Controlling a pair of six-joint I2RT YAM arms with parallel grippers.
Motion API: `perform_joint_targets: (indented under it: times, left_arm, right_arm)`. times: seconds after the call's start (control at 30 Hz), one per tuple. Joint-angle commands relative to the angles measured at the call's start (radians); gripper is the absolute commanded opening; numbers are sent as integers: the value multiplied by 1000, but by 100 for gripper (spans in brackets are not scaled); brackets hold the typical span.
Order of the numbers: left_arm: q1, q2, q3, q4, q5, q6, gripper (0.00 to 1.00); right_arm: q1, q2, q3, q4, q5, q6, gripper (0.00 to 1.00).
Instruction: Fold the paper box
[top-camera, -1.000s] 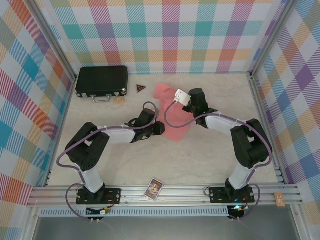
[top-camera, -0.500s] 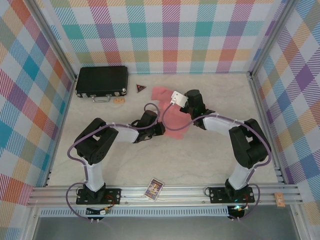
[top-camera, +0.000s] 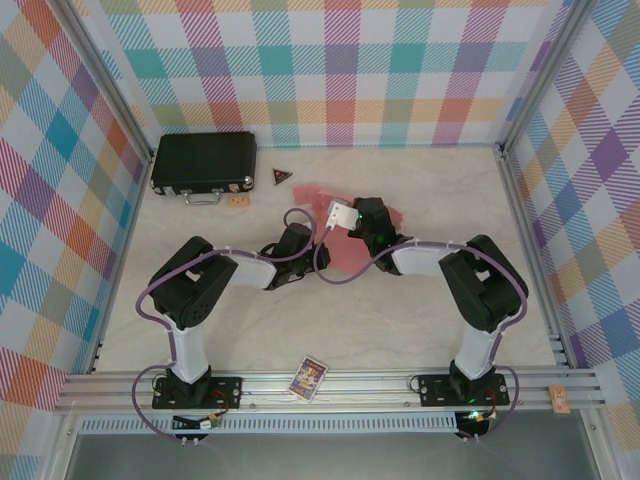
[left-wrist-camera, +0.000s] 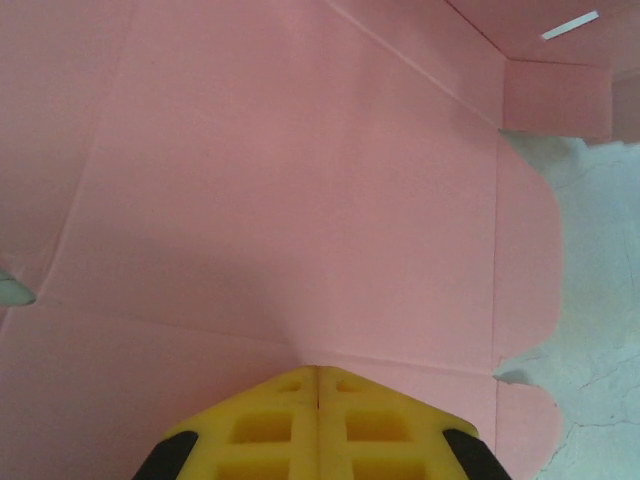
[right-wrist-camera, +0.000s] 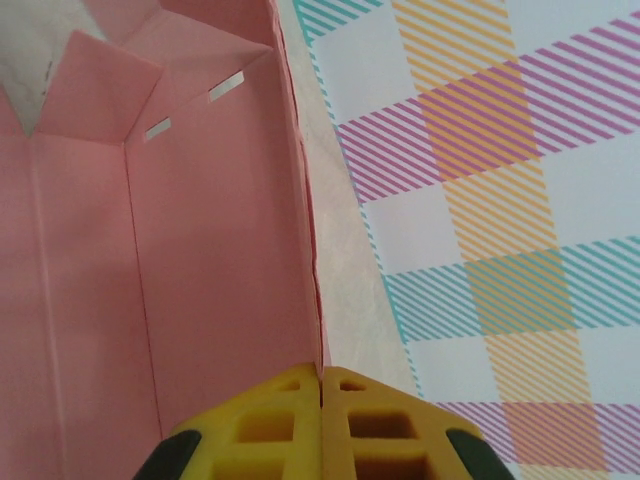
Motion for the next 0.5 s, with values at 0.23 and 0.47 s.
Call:
perform_joint_targets:
  times: [0.23,0.47]
  left_arm:
    - [8,-9,-49,-2,-18,-19,0]
    - [8,-42,-71,0,-27,-7,0]
  right_arm:
    - [41,113,-85,410,79,-211,0]
    - [42,146,-102,461,63,-244,0]
